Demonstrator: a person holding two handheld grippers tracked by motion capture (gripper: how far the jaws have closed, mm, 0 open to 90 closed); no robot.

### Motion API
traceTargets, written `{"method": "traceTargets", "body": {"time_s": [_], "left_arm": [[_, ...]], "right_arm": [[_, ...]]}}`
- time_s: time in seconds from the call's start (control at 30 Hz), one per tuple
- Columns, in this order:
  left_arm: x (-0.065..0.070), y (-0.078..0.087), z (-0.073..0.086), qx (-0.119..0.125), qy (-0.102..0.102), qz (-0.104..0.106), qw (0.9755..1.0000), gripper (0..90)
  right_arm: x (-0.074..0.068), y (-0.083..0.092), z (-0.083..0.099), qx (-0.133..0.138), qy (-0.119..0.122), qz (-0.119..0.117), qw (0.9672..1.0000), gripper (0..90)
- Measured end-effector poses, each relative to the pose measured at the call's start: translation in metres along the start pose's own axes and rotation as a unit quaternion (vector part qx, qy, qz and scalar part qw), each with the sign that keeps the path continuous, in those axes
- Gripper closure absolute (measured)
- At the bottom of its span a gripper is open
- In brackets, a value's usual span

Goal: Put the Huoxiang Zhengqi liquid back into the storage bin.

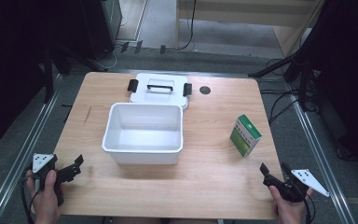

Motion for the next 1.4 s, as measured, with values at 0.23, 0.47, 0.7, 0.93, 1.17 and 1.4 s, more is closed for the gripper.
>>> {"method": "traceTargets", "body": {"time_s": [0.23, 0.47, 0.7, 0.93, 1.17, 1.4], "left_arm": [[0.000, 0.000, 0.000, 0.000, 0.002, 0.004, 1.0000, 3.9], [0.000, 0.000, 0.000, 0.002, -0.002, 0.002, 1.0000, 3.9], [0.001, -0.001, -0.001, 0.001, 0.001, 0.009, 1.0000, 3.9], [-0.001, -0.001, 0.000, -0.003, 0.009, 0.011, 0.9999, 3.9], [-0.001, -0.001, 0.000, -0.004, 0.012, 0.015, 0.9998, 3.9], [0.000, -0.002, 0.001, -0.009, 0.011, 0.020, 0.9997, 3.9]], "right_arm": [[-0.004, -0.002, 0.002, -0.010, 0.023, 0.002, 0.9997, 21.3], [-0.014, -0.006, 0.000, -0.033, 0.057, 0.001, 0.9978, 24.6], [-0.030, -0.005, -0.020, -0.069, 0.089, -0.006, 0.9936, 24.6], [-0.045, -0.008, -0.029, -0.158, 0.112, -0.043, 0.9802, 24.0], [-0.050, -0.012, -0.034, -0.230, 0.145, -0.034, 0.9618, 24.0], [-0.054, -0.014, -0.047, -0.293, 0.178, -0.016, 0.9393, 23.8]]}}
Point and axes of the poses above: each handheld gripper's, and its own axes: y roughly backward along the jaws, z roughly out of its underside, x roughly to its right, the point moved 8 cm from there along -y, roughly forward along the jaws, and after that the axes turned 1 degree about -x, right-handed, at the moved point
